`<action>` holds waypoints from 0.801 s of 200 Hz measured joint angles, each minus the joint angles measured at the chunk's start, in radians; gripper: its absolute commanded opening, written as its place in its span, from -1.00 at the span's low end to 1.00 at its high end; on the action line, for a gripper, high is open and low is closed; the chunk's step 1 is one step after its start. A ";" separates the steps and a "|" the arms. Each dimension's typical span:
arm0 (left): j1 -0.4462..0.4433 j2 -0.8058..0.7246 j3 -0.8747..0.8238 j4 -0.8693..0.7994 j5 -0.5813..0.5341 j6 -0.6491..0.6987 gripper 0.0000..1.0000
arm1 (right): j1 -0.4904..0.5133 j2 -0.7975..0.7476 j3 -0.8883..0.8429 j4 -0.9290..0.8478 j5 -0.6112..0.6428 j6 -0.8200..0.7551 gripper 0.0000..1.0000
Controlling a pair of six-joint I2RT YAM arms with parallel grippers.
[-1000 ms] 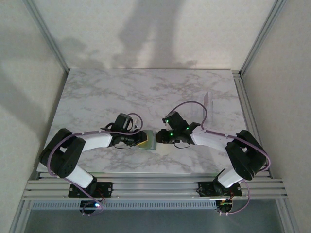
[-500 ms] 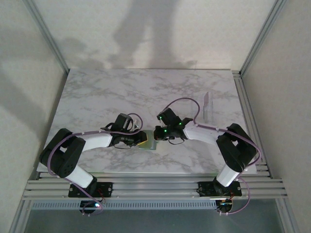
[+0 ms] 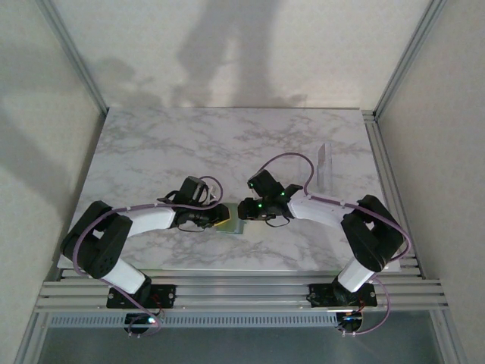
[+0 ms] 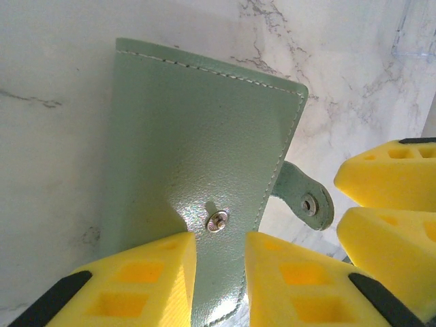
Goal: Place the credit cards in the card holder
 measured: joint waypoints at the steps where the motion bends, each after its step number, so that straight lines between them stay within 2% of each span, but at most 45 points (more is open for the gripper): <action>1: 0.000 0.000 0.000 0.000 0.000 0.000 -0.50 | 0.000 0.001 0.001 -0.002 0.000 0.000 -0.09; 15: 0.000 0.000 0.000 0.000 -0.002 0.000 -0.50 | 0.010 0.010 0.019 -0.015 0.001 -0.008 -0.14; 34: 0.000 0.000 0.000 0.000 -0.002 0.000 -0.51 | 0.030 0.035 0.042 -0.016 0.010 -0.016 -0.34; 46: 0.000 0.000 0.000 0.000 -0.002 0.000 -0.51 | 0.039 0.044 0.042 -0.020 0.021 -0.013 -0.64; 62: 0.000 -0.001 0.000 -0.001 -0.002 0.000 -0.51 | 0.042 0.047 0.042 -0.034 0.042 -0.016 -0.88; 101: 0.005 -0.014 0.008 -0.027 -0.006 0.002 -0.47 | 0.042 0.034 0.042 -0.057 0.077 -0.013 -0.90; 123: 0.020 -0.045 0.008 -0.058 -0.016 0.017 -0.25 | 0.042 0.005 0.042 -0.072 0.083 -0.019 -1.00; 135: 0.031 -0.065 0.008 -0.078 -0.036 0.023 -0.18 | 0.042 -0.006 0.042 -0.072 0.083 -0.022 -1.00; 160: 0.047 -0.100 0.008 -0.126 -0.120 0.043 -0.19 | 0.042 -0.012 0.041 -0.068 0.076 -0.028 -1.00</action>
